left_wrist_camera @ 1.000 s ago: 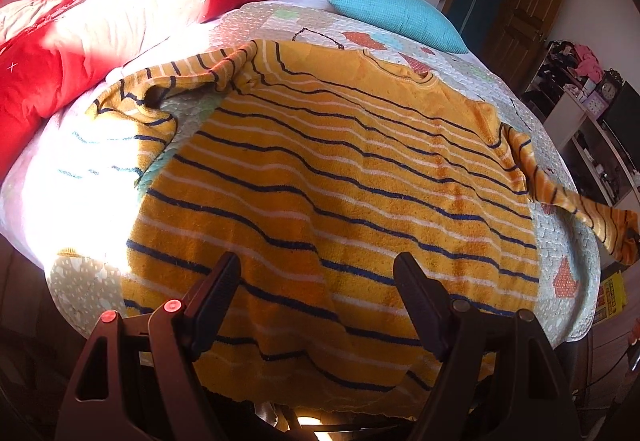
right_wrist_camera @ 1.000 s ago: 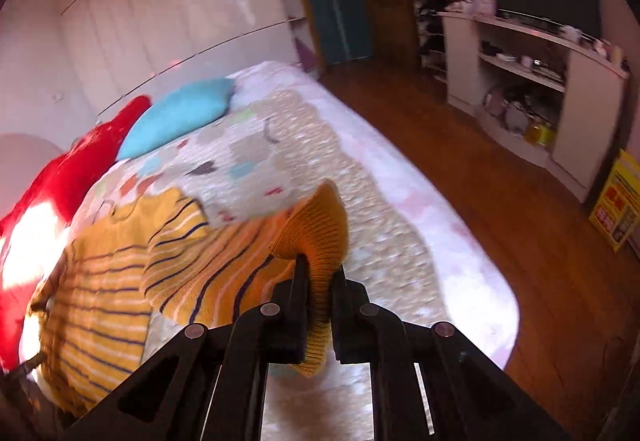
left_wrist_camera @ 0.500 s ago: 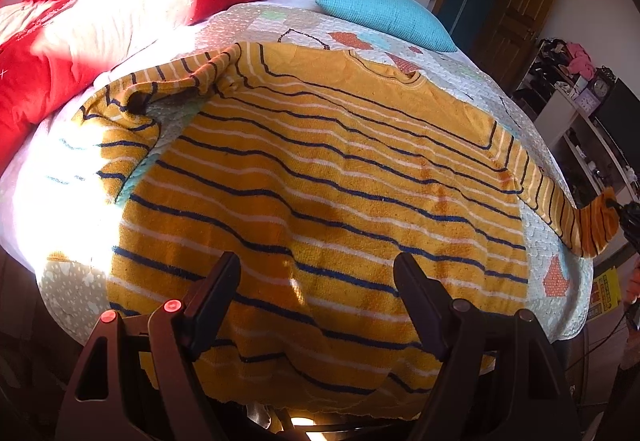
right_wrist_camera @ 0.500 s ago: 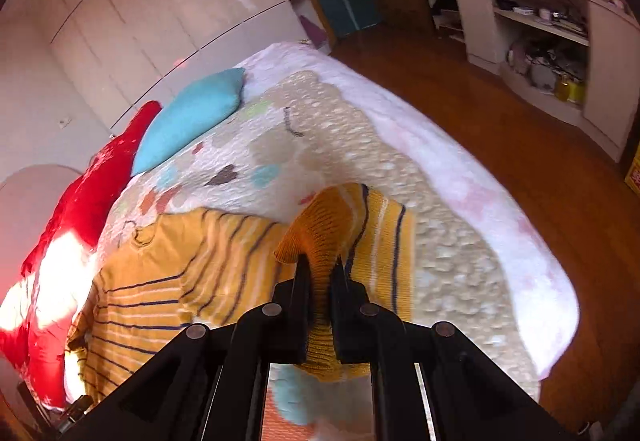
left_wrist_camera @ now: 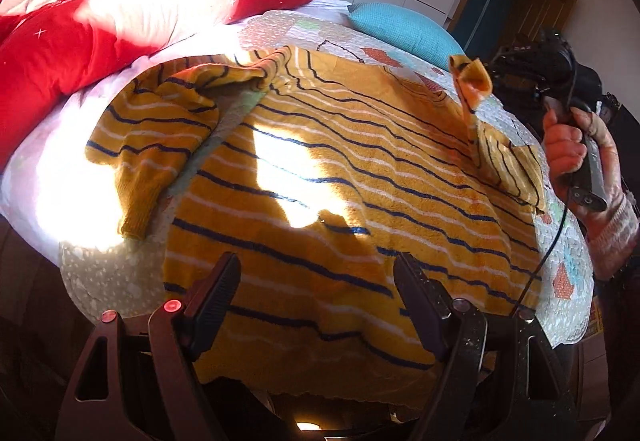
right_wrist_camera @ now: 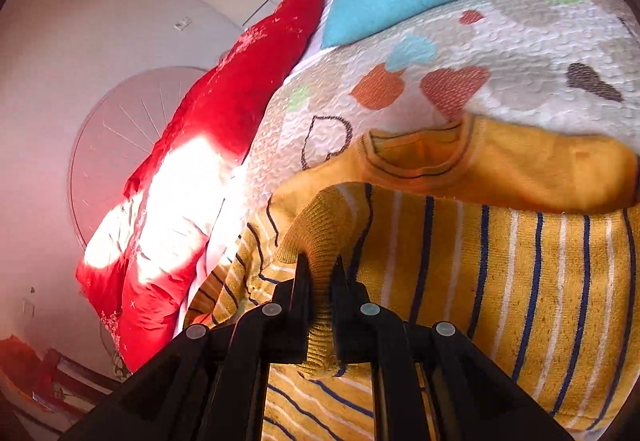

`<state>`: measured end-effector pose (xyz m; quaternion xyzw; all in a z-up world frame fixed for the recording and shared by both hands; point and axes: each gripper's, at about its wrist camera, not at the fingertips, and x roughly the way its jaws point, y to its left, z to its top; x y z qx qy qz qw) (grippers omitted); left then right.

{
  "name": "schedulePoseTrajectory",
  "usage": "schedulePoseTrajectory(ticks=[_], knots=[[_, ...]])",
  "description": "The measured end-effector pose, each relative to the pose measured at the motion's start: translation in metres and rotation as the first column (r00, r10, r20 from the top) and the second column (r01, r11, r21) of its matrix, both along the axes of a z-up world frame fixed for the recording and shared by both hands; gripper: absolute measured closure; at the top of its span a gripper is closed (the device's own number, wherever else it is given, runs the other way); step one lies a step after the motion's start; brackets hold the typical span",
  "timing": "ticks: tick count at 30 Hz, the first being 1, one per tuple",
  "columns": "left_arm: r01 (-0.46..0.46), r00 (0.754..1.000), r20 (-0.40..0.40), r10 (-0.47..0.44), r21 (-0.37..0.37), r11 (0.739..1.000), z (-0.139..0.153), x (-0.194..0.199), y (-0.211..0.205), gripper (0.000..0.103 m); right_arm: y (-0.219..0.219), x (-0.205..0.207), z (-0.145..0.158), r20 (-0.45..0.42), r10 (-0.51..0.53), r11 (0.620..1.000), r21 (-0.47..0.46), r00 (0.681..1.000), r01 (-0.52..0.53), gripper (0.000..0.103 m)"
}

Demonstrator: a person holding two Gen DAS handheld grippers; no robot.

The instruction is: Fold small clothes

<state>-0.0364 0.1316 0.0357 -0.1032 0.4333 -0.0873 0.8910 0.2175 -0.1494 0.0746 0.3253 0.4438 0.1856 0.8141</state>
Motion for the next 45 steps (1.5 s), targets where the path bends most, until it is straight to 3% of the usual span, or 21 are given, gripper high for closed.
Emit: schedulePoseTrajectory(ticks=[5, 8, 11, 12, 14, 20, 24, 28, 32, 36, 39, 41, 43, 44, 45], knots=[[-0.054, 0.998, -0.018, 0.053, -0.054, 0.997, -0.006, -0.005, 0.028, 0.025, 0.078, 0.054, -0.036, -0.09, 0.065, 0.997, -0.04, 0.994, -0.069, 0.094], [-0.064, 0.998, -0.017, 0.063, -0.073, 0.995, -0.007, -0.007, 0.036, 0.025, 0.107, 0.073, -0.057, -0.149, 0.083, 0.995, -0.04, 0.985, -0.09, 0.088], [-0.074, 0.997, -0.016, 0.073, -0.096, 0.993, -0.008, -0.008, 0.043, 0.025, 0.125, 0.085, -0.076, -0.196, 0.097, 0.995, -0.002, 0.976, -0.099, 0.072], [-0.081, 0.997, -0.016, 0.079, -0.105, 0.991, -0.008, -0.008, 0.046, 0.025, 0.126, 0.085, -0.077, -0.203, 0.102, 0.995, 0.024, 0.974, -0.099, 0.056], [-0.095, 0.995, -0.019, 0.094, -0.123, 0.988, -0.009, -0.009, 0.053, 0.025, 0.127, 0.087, -0.074, -0.198, 0.114, 0.992, 0.074, 0.973, -0.101, 0.042], [-0.171, 0.984, 0.01, 0.175, -0.172, 0.97, -0.002, -0.02, 0.086, 0.025, 0.144, 0.071, -0.022, -0.084, 0.194, 0.98, -0.027, 0.977, -0.197, 0.042], [-0.317, 0.946, 0.026, 0.324, -0.149, 0.937, 0.007, -0.031, 0.13, 0.025, 0.175, 0.031, 0.002, -0.026, 0.322, 0.939, -0.121, 0.946, -0.323, 0.042], [-0.47, 0.879, 0.032, 0.476, -0.108, 0.876, 0.009, -0.047, 0.173, 0.025, 0.229, -0.027, 0.012, 0.027, 0.514, 0.836, -0.24, 0.857, -0.494, 0.042], [-0.542, 0.837, 0.009, 0.547, -0.122, 0.831, 0.003, -0.06, 0.198, 0.024, 0.291, -0.094, 0.004, 0.045, 0.7, 0.656, -0.435, 0.713, -0.617, 0.042], [-0.579, 0.812, -0.003, 0.584, -0.125, 0.805, -0.002, -0.069, 0.212, 0.024, 0.336, -0.153, -0.008, 0.05, 0.829, 0.458, -0.631, 0.557, -0.626, 0.04], [-0.604, 0.793, -0.011, 0.609, -0.141, 0.784, -0.006, -0.077, 0.225, 0.024, 0.357, -0.183, -0.016, 0.055, 0.878, 0.351, -0.748, 0.475, -0.563, 0.037], [-0.617, 0.782, -0.013, 0.623, -0.152, 0.772, -0.008, -0.082, 0.232, 0.024, 0.367, -0.193, -0.025, 0.038, 0.9, 0.288, -0.798, 0.433, -0.529, 0.037], [-0.624, 0.776, -0.02, 0.63, -0.164, 0.764, -0.011, -0.082, 0.236, 0.024, 0.378, -0.196, -0.037, 0.016, 0.906, 0.238, -0.845, 0.423, -0.478, 0.037], [-0.625, 0.775, -0.023, 0.631, -0.168, 0.762, -0.012, -0.083, 0.238, 0.024, 0.381, -0.196, -0.043, 0.007, 0.903, 0.22, -0.866, 0.429, -0.45, 0.041], [-0.624, 0.776, -0.025, 0.63, -0.172, 0.762, -0.013, -0.083, 0.238, 0.024, 0.385, -0.194, -0.047, 0.003, 0.896, 0.218, -0.875, 0.443, -0.433, 0.056]])
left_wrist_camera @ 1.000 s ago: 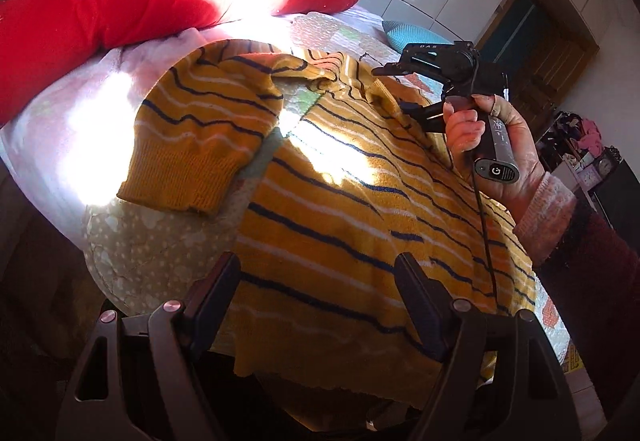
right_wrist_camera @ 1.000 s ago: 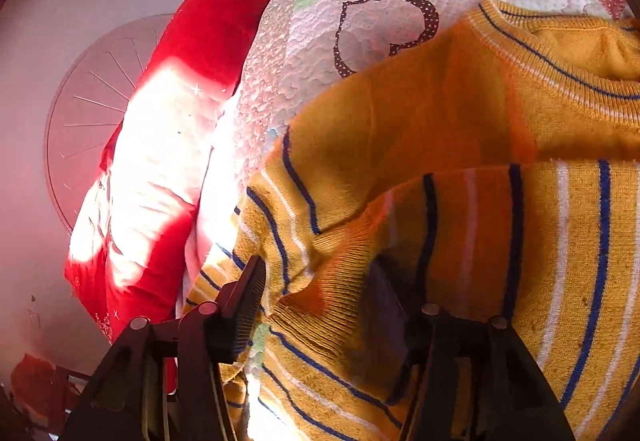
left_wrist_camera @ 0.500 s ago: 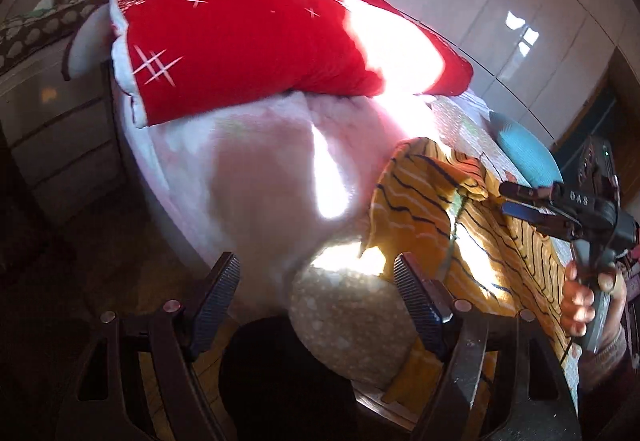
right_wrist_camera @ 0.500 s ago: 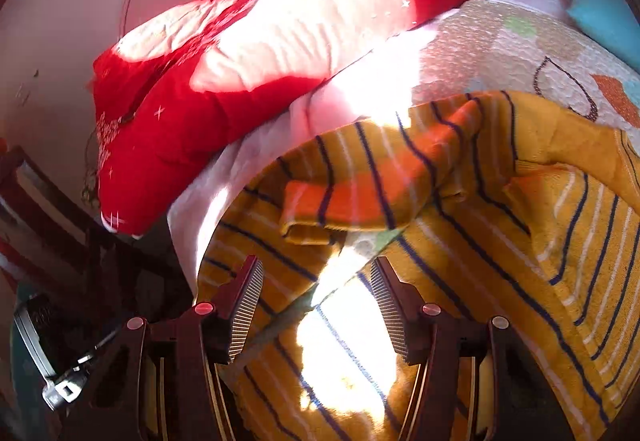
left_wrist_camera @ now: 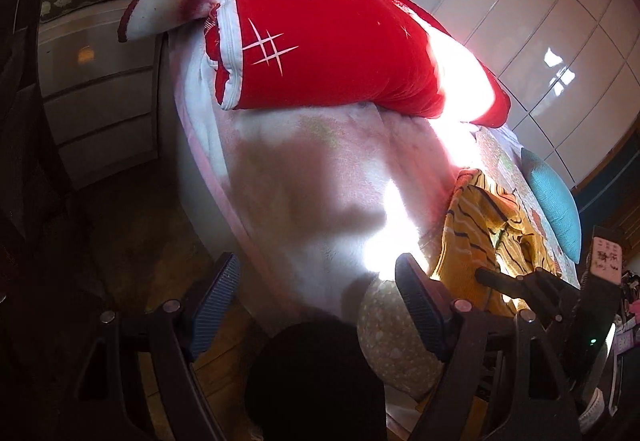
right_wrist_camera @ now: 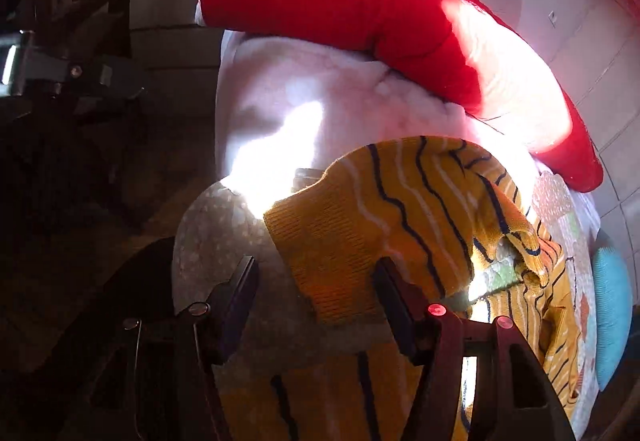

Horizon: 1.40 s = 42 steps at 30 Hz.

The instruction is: Fold small clothes

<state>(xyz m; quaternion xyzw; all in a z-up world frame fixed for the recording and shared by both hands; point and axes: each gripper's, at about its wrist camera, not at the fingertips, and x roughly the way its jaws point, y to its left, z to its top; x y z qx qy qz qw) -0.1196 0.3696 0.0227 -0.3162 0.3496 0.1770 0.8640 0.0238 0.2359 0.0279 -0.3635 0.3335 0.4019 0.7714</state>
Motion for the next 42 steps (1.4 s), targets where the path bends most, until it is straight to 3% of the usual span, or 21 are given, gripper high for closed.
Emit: schedulePoseTrajectory(ticks=[1, 2, 3, 6, 8, 10, 12, 16, 18, 21, 24, 26, 28, 30, 32, 33, 37, 40, 42], knots=[[0.003, 1.0, 0.0, -0.003, -0.002, 1.0, -0.001, 0.0, 0.0, 0.024, 0.001, 0.005, 0.001, -0.009, -0.022, 1.0, 0.016, 1.0, 0.022, 0.063], [0.005, 1.0, -0.001, -0.005, -0.003, 1.0, -0.001, 0.0, 0.0, 0.024, 0.001, 0.011, 0.005, -0.05, -0.04, 0.998, 0.053, 0.998, 0.043, 0.083], [0.007, 1.0, -0.003, -0.007, -0.004, 1.0, -0.002, 0.001, -0.002, 0.024, 0.003, 0.017, 0.012, -0.083, -0.068, 0.994, 0.084, 0.994, 0.075, 0.093], [0.015, 1.0, -0.004, -0.015, -0.013, 1.0, -0.002, 0.004, -0.005, 0.024, -0.006, 0.038, 0.046, -0.145, -0.141, 0.965, 0.202, 0.979, 0.169, 0.094], [0.026, 1.0, 0.006, -0.026, -0.014, 1.0, 0.002, 0.007, -0.008, 0.024, -0.027, 0.054, 0.08, -0.179, -0.187, 0.923, 0.304, 0.966, 0.236, 0.094], [0.043, 0.999, 0.018, -0.043, 0.0, 0.999, 0.008, 0.009, -0.014, 0.024, -0.065, 0.075, 0.118, -0.234, -0.244, 0.848, 0.418, 0.941, 0.324, 0.094], [0.063, 0.998, 0.025, -0.063, 0.016, 0.998, 0.012, 0.012, -0.021, 0.024, -0.114, 0.101, 0.152, -0.307, -0.31, 0.743, 0.512, 0.9, 0.431, 0.094], [0.11, 0.993, 0.036, -0.11, 0.015, 0.994, 0.017, 0.023, -0.035, 0.024, -0.237, 0.149, 0.177, -0.474, -0.437, 0.494, 0.584, 0.765, 0.644, 0.094], [0.137, 0.99, 0.037, -0.138, 0.013, 0.99, 0.018, 0.029, -0.044, 0.024, -0.3, 0.166, 0.167, -0.53, -0.515, 0.383, 0.562, 0.674, 0.734, 0.094], [0.186, 0.982, 0.027, -0.186, 0.027, 0.982, 0.02, 0.039, -0.062, 0.024, -0.387, 0.17, 0.133, -0.608, -0.591, 0.248, 0.488, 0.53, 0.837, 0.094], [0.235, 0.972, 0.006, -0.236, 0.054, 0.97, 0.022, 0.051, -0.082, 0.024, -0.45, 0.16, 0.087, -0.659, -0.638, 0.16, 0.393, 0.399, 0.905, 0.094], [0.266, 0.964, -0.001, -0.266, 0.067, 0.962, 0.023, 0.057, -0.095, 0.024, -0.48, 0.148, 0.059, -0.679, -0.654, 0.112, 0.348, 0.333, 0.931, 0.094], [0.299, 0.954, -0.012, -0.299, 0.083, 0.951, 0.026, 0.064, -0.11, 0.024, -0.504, 0.138, 0.035, -0.706, -0.648, 0.072, 0.317, 0.286, 0.946, 0.094], [0.341, 0.94, -0.03, -0.339, 0.104, 0.934, 0.027, 0.073, -0.127, 0.024, -0.519, 0.136, 0.015, -0.734, -0.63, 0.061, 0.28, 0.255, 0.958, 0.09], [0.385, 0.923, -0.054, -0.381, 0.138, 0.913, 0.029, 0.082, -0.145, 0.024, -0.527, 0.132, -0.002, -0.733, -0.649, 0.04, 0.234, 0.203, 0.972, 0.09], [0.405, 0.914, -0.067, -0.399, 0.16, 0.9, 0.03, 0.086, -0.154, 0.024, -0.532, 0.128, -0.006, -0.725, -0.662, 0.031, 0.228, 0.191, 0.973, 0.09], [0.471, 0.882, -0.126, -0.454, 0.229, 0.852, 0.03, 0.101, -0.184, 0.024, -0.555, 0.102, -0.003, -0.737, -0.638, 0.015, 0.277, 0.223, 0.961, 0.085], [0.503, 0.864, -0.151, -0.48, 0.222, 0.835, 0.026, 0.11, -0.195, 0.024, -0.568, 0.072, 0.009, -0.715, -0.649, 0.023, 0.323, 0.26, 0.946, 0.057], [0.512, 0.859, -0.153, -0.489, 0.215, 0.832, 0.024, 0.115, -0.201, 0.024, -0.573, 0.053, 0.013, -0.711, -0.644, 0.036, 0.338, 0.28, 0.94, 0.053]])
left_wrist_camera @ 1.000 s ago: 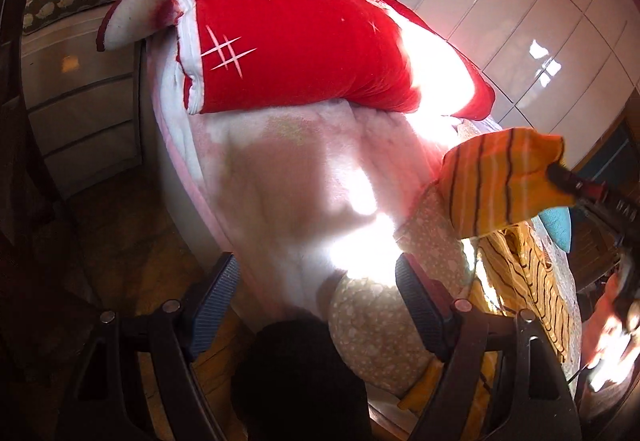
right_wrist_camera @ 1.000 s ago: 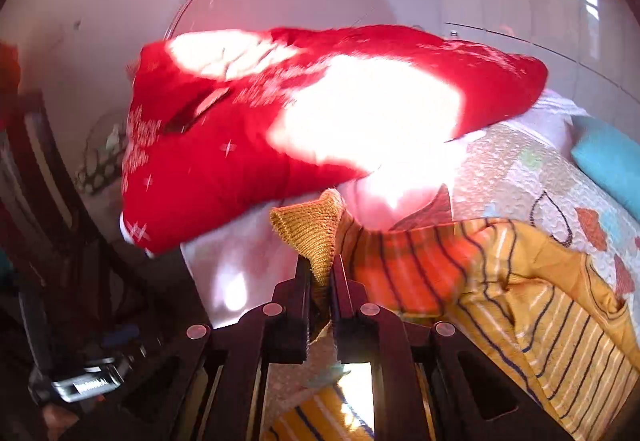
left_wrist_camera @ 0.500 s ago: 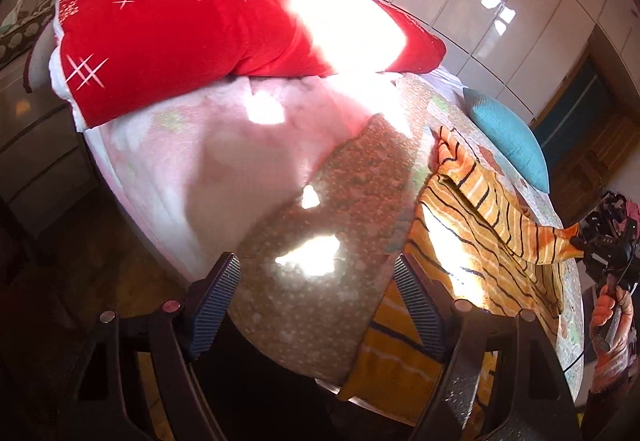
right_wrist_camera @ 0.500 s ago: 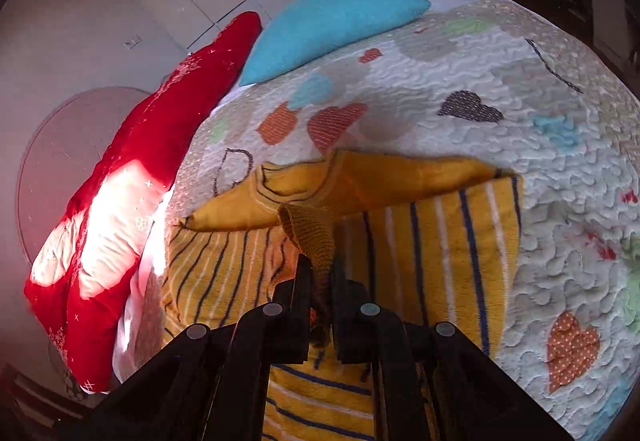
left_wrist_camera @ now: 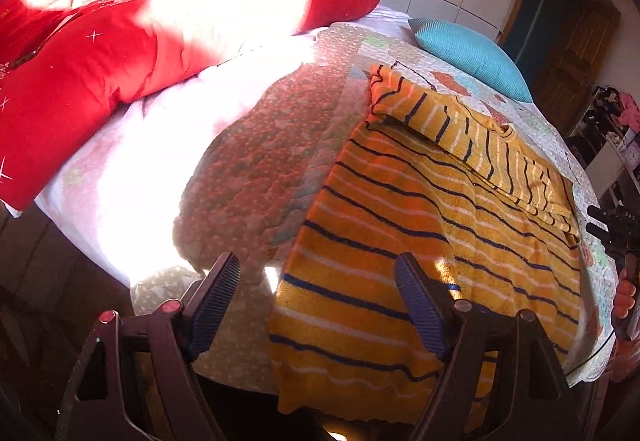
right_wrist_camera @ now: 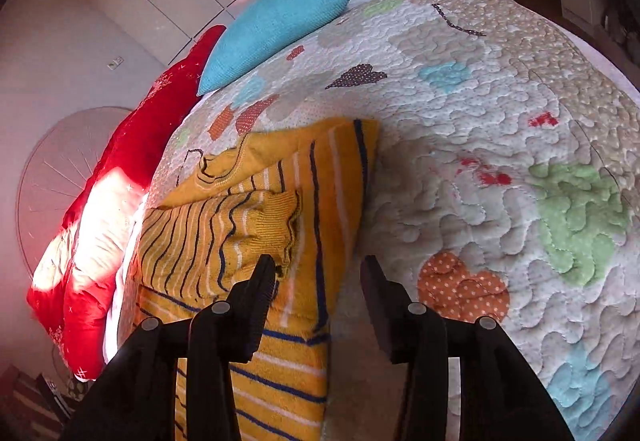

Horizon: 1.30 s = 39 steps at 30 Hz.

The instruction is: Fold small clothes

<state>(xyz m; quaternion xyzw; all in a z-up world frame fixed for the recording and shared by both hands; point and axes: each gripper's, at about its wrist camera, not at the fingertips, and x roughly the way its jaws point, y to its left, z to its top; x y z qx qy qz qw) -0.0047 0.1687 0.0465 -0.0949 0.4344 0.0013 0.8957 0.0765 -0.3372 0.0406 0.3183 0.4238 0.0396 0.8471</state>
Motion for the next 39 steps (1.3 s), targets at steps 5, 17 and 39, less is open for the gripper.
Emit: schedulePoseTrajectory(ticks=[5, 17, 39], knots=[[0.031, 0.999, -0.024, -0.031, -0.021, 0.999, -0.014, 0.019, -0.004, 0.024, 0.011, -0.047, -0.012, -0.001, 0.112, 0.992, 0.063, 0.994, -0.112, 0.05], [0.134, 0.988, -0.078, -0.134, -0.003, 0.991, -0.039, 0.024, -0.011, 0.024, 0.074, -0.112, -0.059, 0.055, 0.305, 0.901, 0.307, 0.951, -0.307, 0.042], [0.145, 0.982, -0.077, -0.171, -0.266, 0.953, -0.078, -0.034, 0.021, 0.023, 0.187, -0.134, -0.12, -0.091, 0.573, 0.765, 0.416, 0.814, -0.492, 0.04]])
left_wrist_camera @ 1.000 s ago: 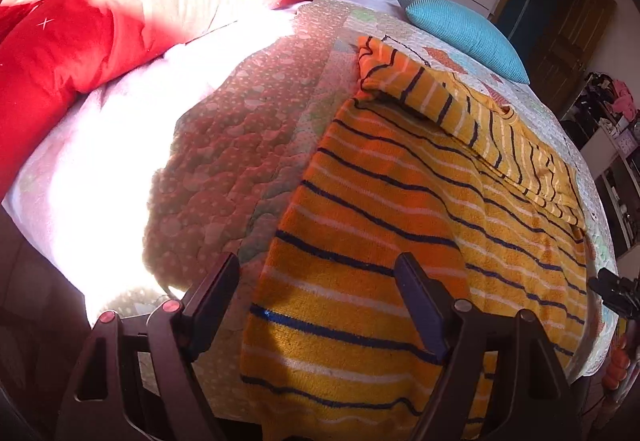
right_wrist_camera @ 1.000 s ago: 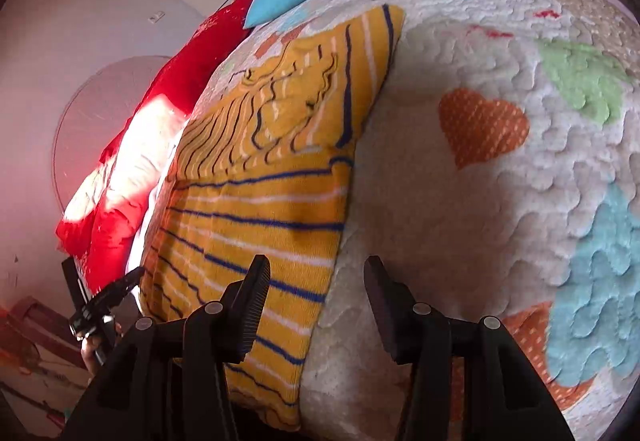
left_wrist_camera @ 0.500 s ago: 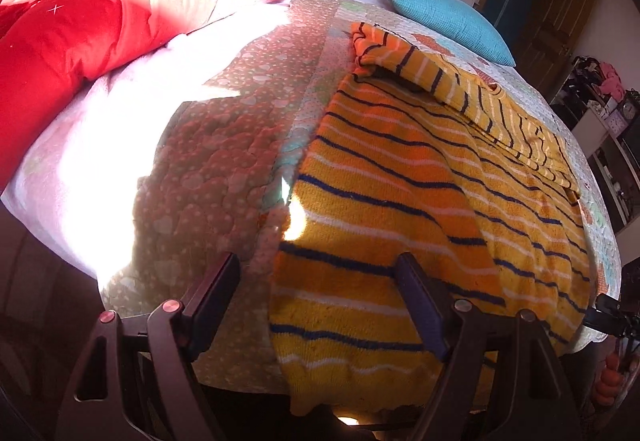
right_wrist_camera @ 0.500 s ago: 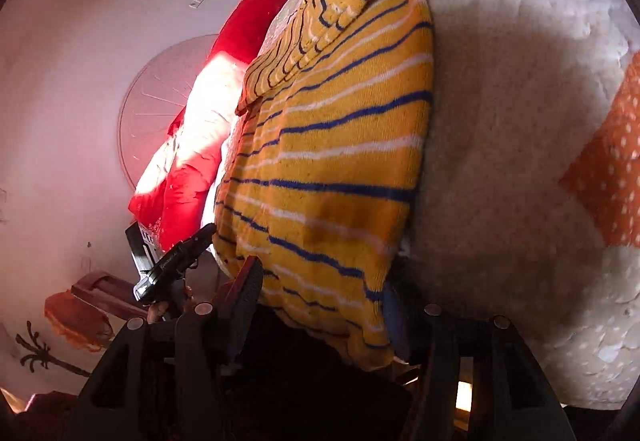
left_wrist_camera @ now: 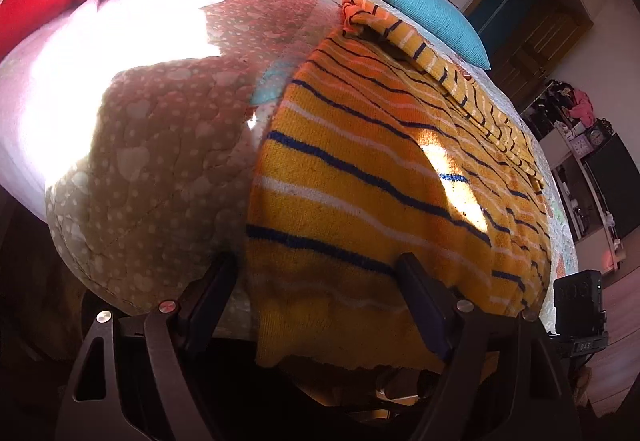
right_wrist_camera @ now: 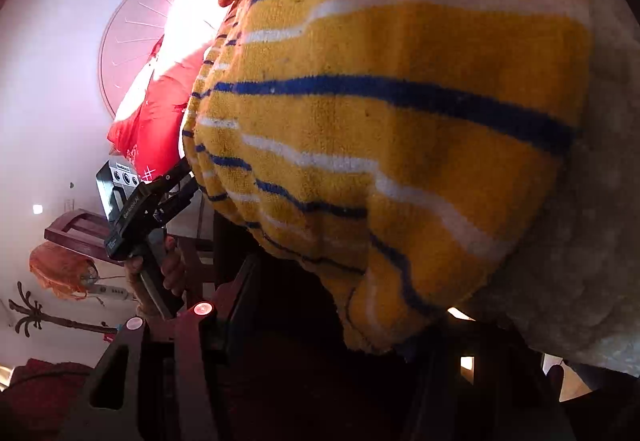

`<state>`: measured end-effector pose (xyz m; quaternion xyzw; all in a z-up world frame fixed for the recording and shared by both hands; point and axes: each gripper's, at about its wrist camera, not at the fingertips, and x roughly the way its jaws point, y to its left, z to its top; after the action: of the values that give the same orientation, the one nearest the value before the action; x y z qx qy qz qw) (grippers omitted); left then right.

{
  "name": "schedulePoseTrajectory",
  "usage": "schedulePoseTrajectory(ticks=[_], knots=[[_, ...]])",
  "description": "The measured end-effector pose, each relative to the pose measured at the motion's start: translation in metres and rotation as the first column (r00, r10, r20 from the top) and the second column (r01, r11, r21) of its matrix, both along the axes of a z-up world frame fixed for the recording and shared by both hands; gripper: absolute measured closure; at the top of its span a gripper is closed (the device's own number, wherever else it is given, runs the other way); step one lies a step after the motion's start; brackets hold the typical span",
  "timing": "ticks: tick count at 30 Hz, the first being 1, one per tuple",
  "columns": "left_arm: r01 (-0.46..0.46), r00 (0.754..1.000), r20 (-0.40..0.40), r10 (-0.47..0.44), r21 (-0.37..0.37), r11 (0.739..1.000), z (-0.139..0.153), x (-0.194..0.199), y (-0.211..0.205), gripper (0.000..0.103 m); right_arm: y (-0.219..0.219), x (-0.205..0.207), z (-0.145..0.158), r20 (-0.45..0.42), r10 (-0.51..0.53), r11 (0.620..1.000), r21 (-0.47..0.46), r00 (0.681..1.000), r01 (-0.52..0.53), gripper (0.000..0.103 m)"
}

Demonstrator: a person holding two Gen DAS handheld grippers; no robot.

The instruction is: Fold small clothes

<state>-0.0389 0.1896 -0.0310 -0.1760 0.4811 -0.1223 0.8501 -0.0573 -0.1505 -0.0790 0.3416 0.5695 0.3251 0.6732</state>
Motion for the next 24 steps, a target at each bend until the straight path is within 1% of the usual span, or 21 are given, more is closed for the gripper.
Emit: schedulePoseTrajectory(ticks=[5, 6, 7, 8, 9, 10, 11, 12, 13, 15, 16, 17, 19, 20, 21, 23, 24], knots=[[-0.013, 1.0, -0.017, 0.011, -0.078, 0.997, -0.01, -0.004, 0.007, 0.023, 0.011, 0.003, -0.003, -0.025, 0.013, 1.0, -0.014, 1.0, -0.014, 0.04], [-0.017, 1.0, -0.018, 0.015, -0.092, 0.996, -0.01, -0.004, 0.009, 0.023, 0.01, 0.003, -0.002, -0.024, 0.013, 1.0, -0.014, 1.0, -0.013, 0.041], [-0.019, 1.0, -0.022, 0.017, -0.102, 0.995, -0.01, -0.004, 0.01, 0.023, 0.013, 0.007, 0.001, -0.025, 0.01, 1.0, -0.017, 1.0, -0.01, 0.044], [-0.02, 1.0, -0.023, 0.018, -0.106, 0.994, -0.01, -0.005, 0.01, 0.024, 0.011, 0.006, 0.002, -0.026, 0.01, 1.0, -0.016, 1.0, -0.01, 0.06], [-0.018, 1.0, -0.024, 0.015, -0.104, 0.994, -0.008, -0.006, 0.011, 0.04, 0.009, 0.006, 0.001, -0.03, 0.015, 1.0, -0.016, 0.999, -0.016, 0.081], [-0.016, 0.999, -0.031, 0.014, -0.09, 0.996, -0.007, -0.006, 0.01, 0.058, 0.01, 0.007, 0.002, -0.032, 0.021, 1.0, -0.011, 0.999, -0.022, 0.088], [-0.017, 0.999, -0.036, 0.014, -0.074, 0.997, -0.005, -0.008, 0.01, 0.065, 0.007, 0.005, 0.003, -0.028, 0.028, 1.0, -0.005, 0.999, -0.028, 0.091], [-0.007, 0.999, -0.037, 0.004, -0.087, 0.996, -0.001, -0.009, 0.011, 0.081, 0.006, 0.005, 0.005, -0.021, 0.036, 0.999, 0.002, 0.999, -0.036, 0.091], [0.003, 0.999, -0.037, -0.007, -0.112, 0.994, 0.003, -0.013, 0.012, 0.089, 0.007, 0.004, 0.009, -0.013, 0.049, 0.999, 0.011, 0.999, -0.049, 0.092], [0.007, 1.0, -0.018, -0.009, -0.125, 0.992, 0.019, -0.021, 0.014, 0.089, 0.006, 0.004, 0.023, 0.012, 0.065, 0.997, 0.047, 0.998, -0.065, 0.092], [0.015, 1.0, 0.001, -0.015, -0.128, 0.992, 0.029, -0.024, 0.013, 0.089, 0.005, 0.004, 0.033, 0.027, 0.068, 0.994, 0.081, 0.997, -0.07, 0.092], [0.021, 1.0, 0.026, -0.018, -0.131, 0.991, 0.041, -0.026, 0.013, 0.089, 0.004, 0.005, 0.044, 0.048, 0.068, 0.991, 0.113, 0.997, -0.073, 0.093], [0.029, 0.997, 0.075, -0.018, -0.147, 0.989, 0.063, -0.024, 0.012, 0.09, -0.001, 0.011, 0.07, 0.11, 0.051, 0.987, 0.143, 0.993, -0.067, 0.093], [0.032, 0.995, 0.095, -0.017, -0.161, 0.986, 0.074, -0.017, 0.011, 0.091, -0.006, 0.017, 0.084, 0.146, 0.034, 0.987, 0.152, 0.989, -0.056, 0.093], [0.033, 0.993, 0.115, -0.013, -0.176, 0.984, 0.086, -0.007, 0.01, 0.094, -0.014, 0.026, 0.099, 0.183, 0.006, 0.986, 0.163, 0.983, -0.036, 0.093], [0.038, 0.989, 0.147, -0.008, -0.198, 0.98, 0.109, 0.024, 0.004, 0.096, -0.037, 0.049, 0.124, 0.247, -0.062, 0.983, 0.181, 0.967, 0.017, 0.093], [0.04, 0.985, 0.171, -0.005, -0.204, 0.978, 0.122, 0.043, -0.001, 0.096, -0.052, 0.064, 0.136, 0.277, -0.104, 0.983, 0.174, 0.955, 0.056, 0.093]])
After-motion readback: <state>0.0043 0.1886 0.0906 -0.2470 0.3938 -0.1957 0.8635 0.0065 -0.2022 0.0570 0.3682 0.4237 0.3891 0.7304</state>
